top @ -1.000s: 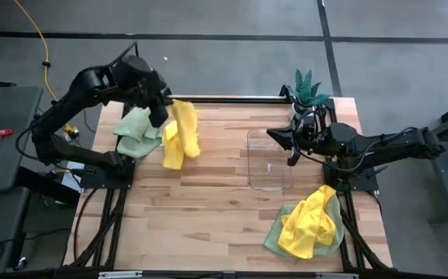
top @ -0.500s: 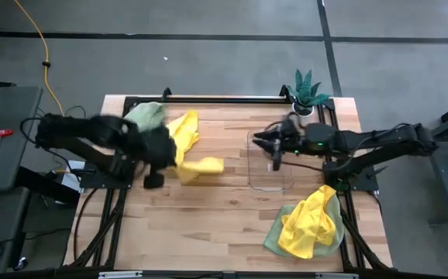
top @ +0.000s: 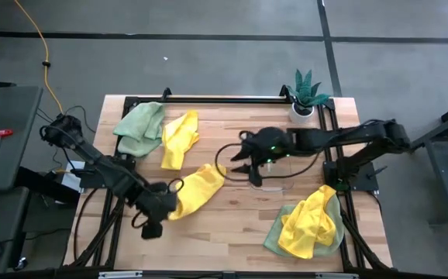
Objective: Fold microfiber towels
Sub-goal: Prepare the middle yellow microfiber towel
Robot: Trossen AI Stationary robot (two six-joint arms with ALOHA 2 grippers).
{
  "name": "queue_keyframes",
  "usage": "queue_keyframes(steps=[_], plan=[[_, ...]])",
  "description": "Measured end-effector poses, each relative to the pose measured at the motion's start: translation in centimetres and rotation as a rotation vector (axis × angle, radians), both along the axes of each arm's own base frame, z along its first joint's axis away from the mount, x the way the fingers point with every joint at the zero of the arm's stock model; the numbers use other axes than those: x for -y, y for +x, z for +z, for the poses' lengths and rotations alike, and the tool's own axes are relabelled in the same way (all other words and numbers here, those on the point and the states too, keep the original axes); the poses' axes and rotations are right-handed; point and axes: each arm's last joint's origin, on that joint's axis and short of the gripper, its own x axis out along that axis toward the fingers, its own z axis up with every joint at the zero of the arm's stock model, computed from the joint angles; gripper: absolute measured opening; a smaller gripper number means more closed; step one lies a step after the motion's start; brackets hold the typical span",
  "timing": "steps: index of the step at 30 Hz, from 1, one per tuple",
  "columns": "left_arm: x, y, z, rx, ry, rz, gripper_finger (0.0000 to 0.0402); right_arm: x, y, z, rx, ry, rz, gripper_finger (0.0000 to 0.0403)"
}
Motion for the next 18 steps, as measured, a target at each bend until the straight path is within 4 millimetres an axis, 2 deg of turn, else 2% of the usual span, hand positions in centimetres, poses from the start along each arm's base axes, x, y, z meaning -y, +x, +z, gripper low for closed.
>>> queue_keyframes(steps=[5,7,9,11,17,18], plan=[[1.7,0.0,-2.7,-0.023,-0.018,0.13,0.0,-0.2,2.4,-3.4,-0.087,0.071,0.01,0.0181],[2.0,-0.4,-4.0,-0.044,0.0,0.157,0.0,-0.3,3.5,-4.4,-0.07,0.094,0.032,0.0181],[2.7,0.0,-5.3,-0.018,-0.026,0.158,0.0,-0.4,4.4,-5.4,-0.067,0.131,0.06,0.0181],[2.6,-0.3,-6.8,-0.034,0.005,0.16,0.0,-0.4,5.6,-6.1,-0.032,0.138,0.068,0.0181],[2.7,0.1,-10.6,-0.042,0.104,0.138,0.0,0.3,8.9,-8.7,-0.091,0.128,-0.015,0.0181],[2.6,0.0,-11.1,-0.048,0.118,0.135,0.0,0.4,9.9,-9.1,-0.08,0.127,-0.021,0.0181]])
